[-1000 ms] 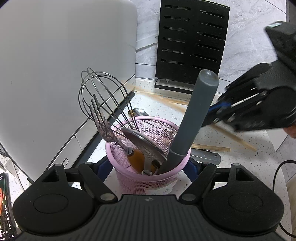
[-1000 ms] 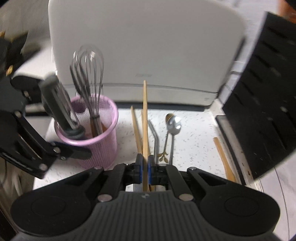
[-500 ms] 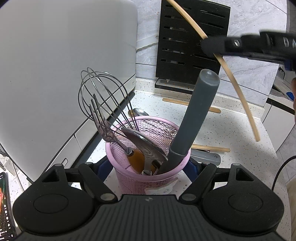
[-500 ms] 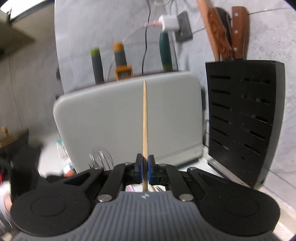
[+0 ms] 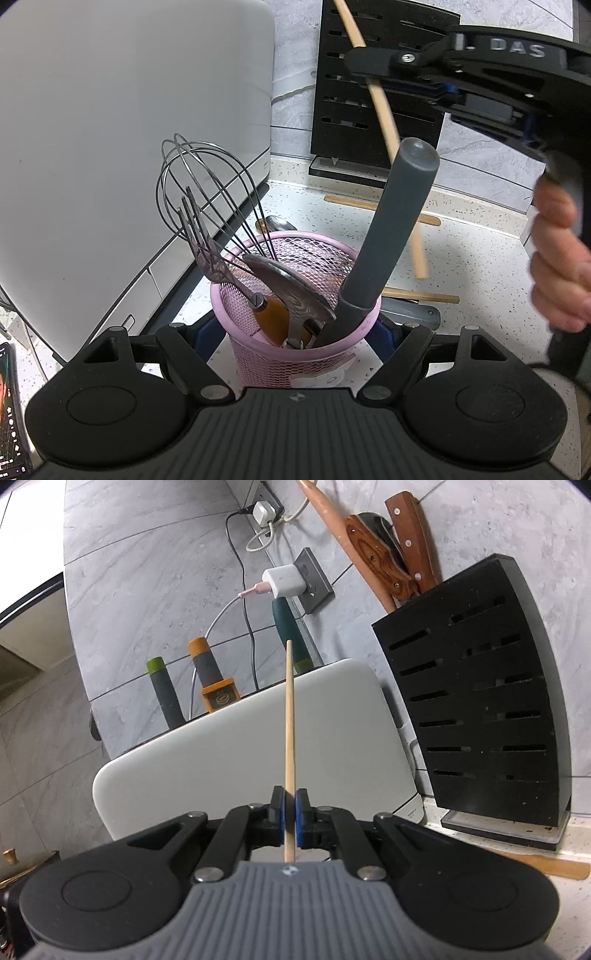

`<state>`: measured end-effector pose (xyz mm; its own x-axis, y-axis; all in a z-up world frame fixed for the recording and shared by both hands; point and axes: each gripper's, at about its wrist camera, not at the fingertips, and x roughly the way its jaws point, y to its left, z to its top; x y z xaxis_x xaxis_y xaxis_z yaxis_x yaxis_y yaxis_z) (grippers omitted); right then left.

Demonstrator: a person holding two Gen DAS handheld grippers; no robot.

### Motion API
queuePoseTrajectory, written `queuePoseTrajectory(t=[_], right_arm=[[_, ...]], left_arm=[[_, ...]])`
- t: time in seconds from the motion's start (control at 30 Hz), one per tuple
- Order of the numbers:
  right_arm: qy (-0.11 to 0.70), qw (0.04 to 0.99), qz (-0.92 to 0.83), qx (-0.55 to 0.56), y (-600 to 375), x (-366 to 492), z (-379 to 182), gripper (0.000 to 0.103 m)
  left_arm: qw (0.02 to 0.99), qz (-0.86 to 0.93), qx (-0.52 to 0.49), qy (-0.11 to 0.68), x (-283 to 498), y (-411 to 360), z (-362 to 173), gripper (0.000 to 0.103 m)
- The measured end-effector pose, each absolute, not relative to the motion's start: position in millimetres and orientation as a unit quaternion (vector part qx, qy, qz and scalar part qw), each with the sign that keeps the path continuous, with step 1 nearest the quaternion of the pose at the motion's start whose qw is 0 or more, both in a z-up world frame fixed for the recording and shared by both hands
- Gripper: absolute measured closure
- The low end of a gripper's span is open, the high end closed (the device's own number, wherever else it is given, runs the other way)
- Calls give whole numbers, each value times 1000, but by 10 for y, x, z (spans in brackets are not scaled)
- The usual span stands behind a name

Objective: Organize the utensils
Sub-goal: 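Grasp a wooden chopstick with the right tool and lift it, then lower the chopstick into the pink cup and open the right tool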

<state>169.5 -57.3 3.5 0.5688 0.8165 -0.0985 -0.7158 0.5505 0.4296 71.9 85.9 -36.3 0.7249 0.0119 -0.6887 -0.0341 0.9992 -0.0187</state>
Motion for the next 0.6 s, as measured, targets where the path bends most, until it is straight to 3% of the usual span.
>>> queuePoseTrajectory(t=[0.27, 0.6], right_arm=[[130, 860, 439, 224, -413, 1827, -73, 101], [107, 867, 461, 156, -404, 1643, -172, 101]], left_arm=[[928, 11, -15, 372, 721, 867, -365, 11], [928, 11, -15, 371, 719, 864, -366, 11]])
